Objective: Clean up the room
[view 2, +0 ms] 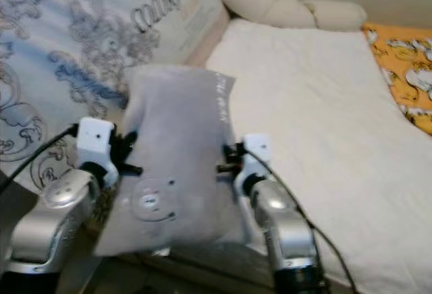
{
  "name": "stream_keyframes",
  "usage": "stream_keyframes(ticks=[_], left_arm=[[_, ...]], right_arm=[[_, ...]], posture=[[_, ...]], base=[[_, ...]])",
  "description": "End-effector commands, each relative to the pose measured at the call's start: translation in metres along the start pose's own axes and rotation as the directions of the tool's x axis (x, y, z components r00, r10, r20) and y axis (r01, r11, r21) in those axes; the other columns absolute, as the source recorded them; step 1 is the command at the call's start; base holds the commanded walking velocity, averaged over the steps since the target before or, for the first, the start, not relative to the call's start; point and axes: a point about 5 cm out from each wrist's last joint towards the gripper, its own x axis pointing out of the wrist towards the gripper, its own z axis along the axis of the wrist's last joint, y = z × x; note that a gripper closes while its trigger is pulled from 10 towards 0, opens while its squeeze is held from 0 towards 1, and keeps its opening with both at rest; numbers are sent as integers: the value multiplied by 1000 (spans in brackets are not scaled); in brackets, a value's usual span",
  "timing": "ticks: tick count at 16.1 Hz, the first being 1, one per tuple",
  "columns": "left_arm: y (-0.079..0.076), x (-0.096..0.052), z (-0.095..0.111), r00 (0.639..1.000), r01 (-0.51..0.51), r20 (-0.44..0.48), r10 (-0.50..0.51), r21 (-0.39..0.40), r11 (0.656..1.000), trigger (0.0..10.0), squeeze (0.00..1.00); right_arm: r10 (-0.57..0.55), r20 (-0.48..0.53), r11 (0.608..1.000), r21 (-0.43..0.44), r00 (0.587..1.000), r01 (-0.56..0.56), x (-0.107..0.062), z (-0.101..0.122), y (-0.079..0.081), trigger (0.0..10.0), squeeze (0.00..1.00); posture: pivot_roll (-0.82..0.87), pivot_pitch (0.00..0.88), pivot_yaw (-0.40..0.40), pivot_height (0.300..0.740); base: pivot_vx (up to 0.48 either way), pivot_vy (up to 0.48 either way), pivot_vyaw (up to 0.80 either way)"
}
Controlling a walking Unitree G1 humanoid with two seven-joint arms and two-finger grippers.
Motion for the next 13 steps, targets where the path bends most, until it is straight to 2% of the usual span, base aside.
stream_keyframes(ticks=[1, 4, 8, 10, 12, 13], left_arm=[[7, 0, 10, 999, -34, 42, 34, 13, 999, 10000, 0], [8, 4, 13, 999, -30, 44, 28, 31, 999, 10000, 0], [-1, 13, 17, 998, 37, 57, -38, 27, 999, 10000, 0], [-4, 26, 22, 994, 85, 59, -90, 94, 992, 10000, 0], [0, 43, 30, 994, 82, 64, -90, 108, 991, 10000, 0], [-1, 52, 36, 991, 104, 69, -115, 141, 984, 10000, 0]], right_arm=[[8, 27, 1000, -11, 1000, -8, 0, 6, 1, 10000, 0], [-3, 33, 1000, 7, 999, 2, -3, 6, -2, 10000, 0], [-15, 59, 1000, 19, 998, 14, -4, 13, -2, 10000, 0], [-42, 68, 999, 23, 997, 41, -2, 14, -7, 10000, 0], [-67, 75, 998, 19, 995, 66, 2, 16, -12, 10000, 0], [-87, 88, 996, 18, 992, 86, 5, 17, -15, 10000, 424]], posture=[[51, 0, 13, 740], [39, 0, 24, 740], [14, 0, 44, 740], [8, 0, 56, 740], [0, 0, 61, 740], [-3, 0, 64, 740]], base=[[296, 0, 0], [271, 0, 0], [0, 0, 0], [0, 0, 0], [0, 0, 0], [0, 0, 0]])
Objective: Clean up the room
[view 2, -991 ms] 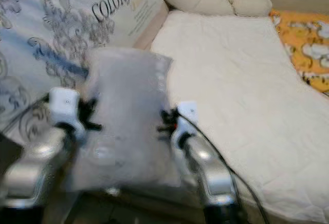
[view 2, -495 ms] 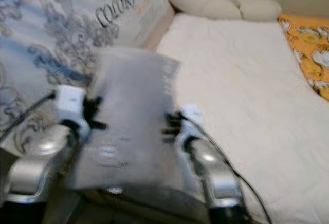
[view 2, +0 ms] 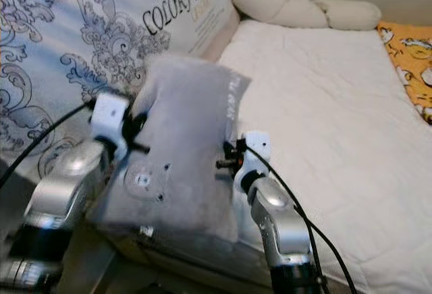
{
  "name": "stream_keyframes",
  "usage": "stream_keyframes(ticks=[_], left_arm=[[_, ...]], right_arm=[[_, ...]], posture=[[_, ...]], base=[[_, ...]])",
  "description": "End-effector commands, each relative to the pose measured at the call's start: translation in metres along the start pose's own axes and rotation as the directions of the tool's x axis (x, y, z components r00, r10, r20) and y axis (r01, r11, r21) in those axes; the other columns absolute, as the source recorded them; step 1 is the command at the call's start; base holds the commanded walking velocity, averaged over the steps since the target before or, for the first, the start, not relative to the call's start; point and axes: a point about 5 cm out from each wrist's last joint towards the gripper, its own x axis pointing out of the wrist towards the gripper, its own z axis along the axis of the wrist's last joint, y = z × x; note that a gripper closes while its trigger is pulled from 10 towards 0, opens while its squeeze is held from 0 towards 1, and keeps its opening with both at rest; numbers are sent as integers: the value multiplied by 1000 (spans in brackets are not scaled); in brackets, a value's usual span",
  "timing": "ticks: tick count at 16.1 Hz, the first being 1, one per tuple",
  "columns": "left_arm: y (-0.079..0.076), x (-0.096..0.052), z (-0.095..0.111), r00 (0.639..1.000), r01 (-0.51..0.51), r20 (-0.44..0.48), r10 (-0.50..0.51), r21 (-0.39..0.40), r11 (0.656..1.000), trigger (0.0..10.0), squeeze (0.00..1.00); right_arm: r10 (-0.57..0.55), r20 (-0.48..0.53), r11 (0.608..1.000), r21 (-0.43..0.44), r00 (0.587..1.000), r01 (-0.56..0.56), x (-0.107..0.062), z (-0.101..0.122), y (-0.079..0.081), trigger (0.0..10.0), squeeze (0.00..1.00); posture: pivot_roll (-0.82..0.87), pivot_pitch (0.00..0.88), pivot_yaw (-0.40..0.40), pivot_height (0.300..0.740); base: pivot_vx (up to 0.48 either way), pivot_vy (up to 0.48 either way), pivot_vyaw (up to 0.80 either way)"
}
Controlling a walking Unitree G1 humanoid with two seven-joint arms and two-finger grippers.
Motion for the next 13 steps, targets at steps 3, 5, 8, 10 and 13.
stream_keyframes(ticks=[3, 5, 8, 10, 13], left_arm=[[6, 26, 20, 999, 21, 42, -24, 66, 998, 10000, 0], [7, 35, 27, 998, 21, 50, -25, 71, 997, 10000, 0], [19, 55, 44, 996, -13, 88, 5, 92, 996, 10000, 0], [19, 61, 49, 995, 1, 101, -16, 152, 988, 10000, 0], [10, 71, 64, 988, 87, 100, -116, 258, 962, 10000, 0]], right_arm=[[-41, 70, 999, 3, 997, 41, 6, 13, -12, 10000, 1000], [-43, 70, 999, 6, 997, 43, 3, 14, -17, 10000, 1000], [-64, 64, 998, -20, 996, 65, -5, 16, -36, 10000, 1000], [-59, 64, 997, -42, 996, 61, -8, 19, -41, 10000, 1000], [72, 7, 986, -152, 997, -70, -17, 20, -33, 10000, 1000]], posture=[[-20, 0, 75, 740], [-24, 0, 77, 740], [-51, 0, 87, 740], [-67, 0, 101, 740], [-97, 0, 124, 740]], base=[[0, 0, 0], [0, 0, 0], [0, 0, 0], [0, 0, 0], [0, 0, 0]])
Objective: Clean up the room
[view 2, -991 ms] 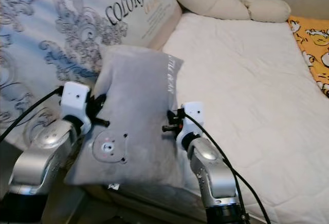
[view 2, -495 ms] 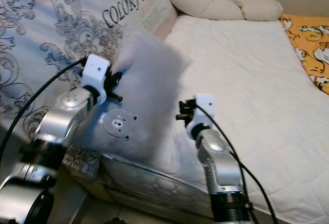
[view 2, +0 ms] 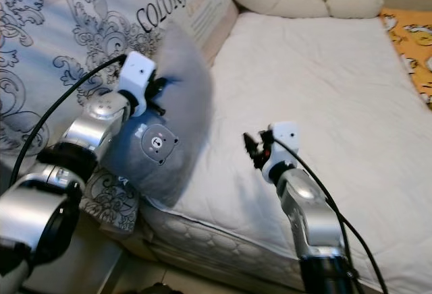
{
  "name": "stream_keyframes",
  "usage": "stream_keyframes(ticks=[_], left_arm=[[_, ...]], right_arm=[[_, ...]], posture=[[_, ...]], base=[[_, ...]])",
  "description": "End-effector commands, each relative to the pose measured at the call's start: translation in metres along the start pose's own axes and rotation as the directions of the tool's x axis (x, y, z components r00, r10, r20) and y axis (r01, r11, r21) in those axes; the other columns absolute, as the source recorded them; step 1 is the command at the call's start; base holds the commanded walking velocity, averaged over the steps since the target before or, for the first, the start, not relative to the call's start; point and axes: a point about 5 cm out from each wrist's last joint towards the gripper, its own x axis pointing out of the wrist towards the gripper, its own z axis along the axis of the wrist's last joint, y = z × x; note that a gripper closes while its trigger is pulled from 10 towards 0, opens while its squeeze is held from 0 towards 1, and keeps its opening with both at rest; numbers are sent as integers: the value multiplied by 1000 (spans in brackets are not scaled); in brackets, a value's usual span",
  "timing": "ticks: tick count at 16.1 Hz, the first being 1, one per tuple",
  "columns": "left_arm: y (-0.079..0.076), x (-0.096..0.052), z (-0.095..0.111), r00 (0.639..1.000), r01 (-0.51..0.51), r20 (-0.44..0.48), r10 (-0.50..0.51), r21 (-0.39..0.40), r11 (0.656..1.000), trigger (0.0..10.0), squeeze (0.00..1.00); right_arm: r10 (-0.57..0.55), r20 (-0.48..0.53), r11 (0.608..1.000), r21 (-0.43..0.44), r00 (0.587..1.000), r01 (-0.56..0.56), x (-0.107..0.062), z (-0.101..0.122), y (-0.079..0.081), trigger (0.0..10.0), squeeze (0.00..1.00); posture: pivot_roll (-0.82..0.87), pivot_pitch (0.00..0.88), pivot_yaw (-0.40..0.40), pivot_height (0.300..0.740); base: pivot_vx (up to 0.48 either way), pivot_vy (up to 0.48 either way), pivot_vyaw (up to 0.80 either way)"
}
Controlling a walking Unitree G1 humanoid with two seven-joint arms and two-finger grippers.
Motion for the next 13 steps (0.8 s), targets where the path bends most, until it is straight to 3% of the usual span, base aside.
stream_keyframes(ticks=[1, 5, 7, 8, 10, 12, 13], left_arm=[[-3, 5, 27, 993, 72, 87, -80, 92, 993, 10000, 0], [-12, 14, 61, 975, 147, 146, -169, 149, 978, 10000, 0], [-4, 15, 72, 983, 86, 152, -107, 139, 987, 10000, 0], [10, 14, 73, 992, -5, 126, -9, 108, 994, 10000, 0], [26, 10, 67, 993, -82, 93, 77, 55, 995, 10000, 0], [29, 9, 64, 992, -97, 83, 94, 37, 995, 10000, 0], [32, 7, 48, 991, -127, 39, 127, 19, 992, 10000, 0]], right_arm=[[89, -18, 995, -50, 996, -89, -4, 2, 9, 10000, 1000], [130, -33, 988, -74, 991, -132, -13, 2, 12, 10000, 1000], [145, -41, 986, -77, 989, -148, -16, 4, 13, 10000, 1000], [171, -40, 981, -82, 985, -173, -20, 8, 15, 10000, 1000], [172, -9, 981, -88, 985, -172, -25, 15, 14, 10000, 1000], [170, 4, 981, -91, 985, -169, -27, 17, 14, 10000, 1000], [166, 8, 982, -91, 986, -165, -32, 19, 13, 10000, 1000]], posture=[[-109, 13, 132, 740], [-133, 48, 134, 740], [-143, 58, 135, 740], [-159, 72, 135, 740], [-187, 95, 144, 740], [-187, 95, 144, 740], [-216, 122, 149, 740]], base=[[0, 0, 0], [0, 0, 0], [0, 0, 0], [0, 0, 0], [0, 0, 0], [0, 0, 0], [0, 0, 0]])
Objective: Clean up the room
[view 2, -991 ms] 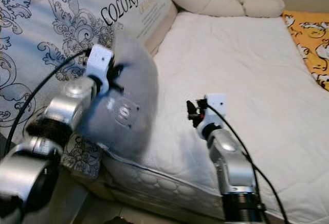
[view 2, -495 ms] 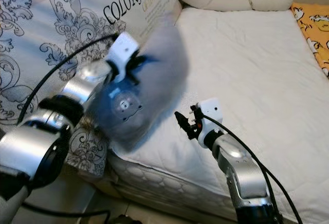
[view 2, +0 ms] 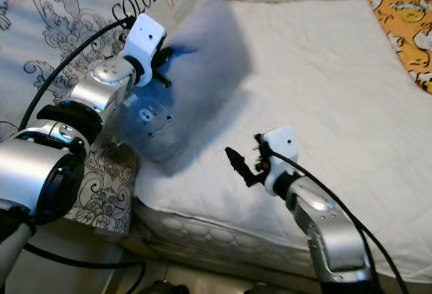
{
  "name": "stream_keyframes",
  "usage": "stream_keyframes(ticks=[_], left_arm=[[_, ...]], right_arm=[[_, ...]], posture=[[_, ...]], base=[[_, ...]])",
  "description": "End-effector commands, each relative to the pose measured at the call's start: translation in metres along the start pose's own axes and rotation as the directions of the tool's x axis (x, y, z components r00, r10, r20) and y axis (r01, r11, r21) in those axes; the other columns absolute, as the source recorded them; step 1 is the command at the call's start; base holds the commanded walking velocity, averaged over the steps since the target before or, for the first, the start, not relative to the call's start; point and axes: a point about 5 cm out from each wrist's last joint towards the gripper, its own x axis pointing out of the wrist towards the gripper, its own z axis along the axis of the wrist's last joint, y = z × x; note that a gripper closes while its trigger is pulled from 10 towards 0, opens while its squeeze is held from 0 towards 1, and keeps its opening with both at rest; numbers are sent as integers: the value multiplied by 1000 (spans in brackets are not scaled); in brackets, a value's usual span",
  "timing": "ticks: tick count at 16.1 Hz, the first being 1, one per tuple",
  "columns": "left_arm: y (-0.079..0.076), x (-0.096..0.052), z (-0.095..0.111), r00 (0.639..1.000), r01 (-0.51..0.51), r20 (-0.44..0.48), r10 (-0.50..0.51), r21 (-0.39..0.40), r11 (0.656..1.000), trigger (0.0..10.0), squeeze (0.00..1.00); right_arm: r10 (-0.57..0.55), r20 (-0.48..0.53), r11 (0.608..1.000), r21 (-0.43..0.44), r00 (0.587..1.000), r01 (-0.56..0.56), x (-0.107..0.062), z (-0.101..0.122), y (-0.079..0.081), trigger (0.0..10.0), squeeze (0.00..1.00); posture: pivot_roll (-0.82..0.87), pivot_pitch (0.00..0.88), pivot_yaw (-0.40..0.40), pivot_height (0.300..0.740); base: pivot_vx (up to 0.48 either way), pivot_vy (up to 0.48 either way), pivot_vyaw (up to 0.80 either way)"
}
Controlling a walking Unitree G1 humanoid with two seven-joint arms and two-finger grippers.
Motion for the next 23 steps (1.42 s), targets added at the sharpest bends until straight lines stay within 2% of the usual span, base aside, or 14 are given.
stream_keyframes(ticks=[1, 2, 3, 5, 7, 9, 10, 12, 15, 16, 17, 20, 21, 23], left_arm=[[12, -5, -15, 996, -85, -39, 84, -6, 996, 10000, 0], [12, -5, -15, 996, -85, -39, 84, -6, 996, 10000, 0], [13, -9, -33, 983, -154, -92, 156, 36, 987, 10000, 0], [16, -13, -46, 967, -212, -130, 219, 65, 975, 10000, 0], [28, -23, -65, 928, -282, -200, 315, 179, 943, 10000, 0], [32, -26, -67, 925, -280, -207, 320, 198, 939, 10000, 0], [36, -26, -64, 940, -258, -187, 285, 152, 954, 10000, 1000], [44, -26, -54, 946, -277, -136, 295, 137, 951, 10000, 1000], [51, -26, -40, 953, -287, -81, 292, 68, 956, 10000, 1000], [53, -26, -36, 953, -298, -53, 299, 25, 954, 10000, 1000], [52, -25, -30, 968, -252, -9, 253, -92, 963, 10000, 1000], [37, -22, -35, 988, -137, 42, 151, -235, 962, 10000, 1000], [33, -22, -37, 990, -112, 55, 129, -244, 963, 10000, 1000], [18, -23, -39, 990, -23, 125, 61, -285, 958, 10000, 1000]], right_arm=[[10, 5, 1000, -5, 1000, -10, -6, 5, 3, 10000, 1000], [10, 5, 1000, -5, 1000, -10, -6, 5, 3, 10000, 1000], [7, -10, 1000, -14, 1000, -7, -11, 4, 5, 10000, 1000], [10, -23, 1000, -16, 1000, -10, -14, 3, 6, 10000, 1000], [30, -47, 999, -24, 998, -31, -16, 1, 12, 10000, 1000], [35, -47, 999, -29, 998, -37, -15, 1, 13, 10000, 1000], [42, -38, 999, -31, 998, -43, -12, 2, 16, 10000, 1000], [68, -12, 998, -11, 998, -68, -10, 5, 20, 10000, 1000], [100, 32, 995, 5, 994, -100, -4, 10, 22, 10000, 1000], [95, 41, 995, 9, 995, -96, -2, 11, 21, 10000, 1000], [45, 60, 999, 25, 997, -46, 8, 10, 14, 10000, 1000], [-60, 105, 995, 82, 993, 51, 17, 9, 4, 10000, 1000], [-61, 121, 993, 104, 991, 48, 19, 11, 4, 10000, 1000], [-87, 149, 993, 94, 985, 74, 24, 13, 3, 10000, 1000]], posture=[[-235, 137, 151, 740], [-235, 137, 151, 740], [-264, 161, 146, 740], [-271, 168, 140, 740], [-265, 171, 135, 740], [-263, 168, 134, 740], [-259, 167, 133, 740], [-245, 155, 126, 740], [-202, 122, 122, 740], [-195, 117, 121, 740], [-153, 79, 113, 740], [-106, 32, 89, 740], [-99, 26, 85, 740], [-81, 6, 65, 740]], base=[[0, 0, 0], [0, 0, 0], [0, 0, 0], [0, 0, 0], [0, 0, 0], [0, 0, 0], [0, 0, 0], [0, 0, 0], [0, 0, 0], [0, 0, 0], [0, 0, 0], [0, 0, 0], [0, 0, 0], [0, 0, 0]])
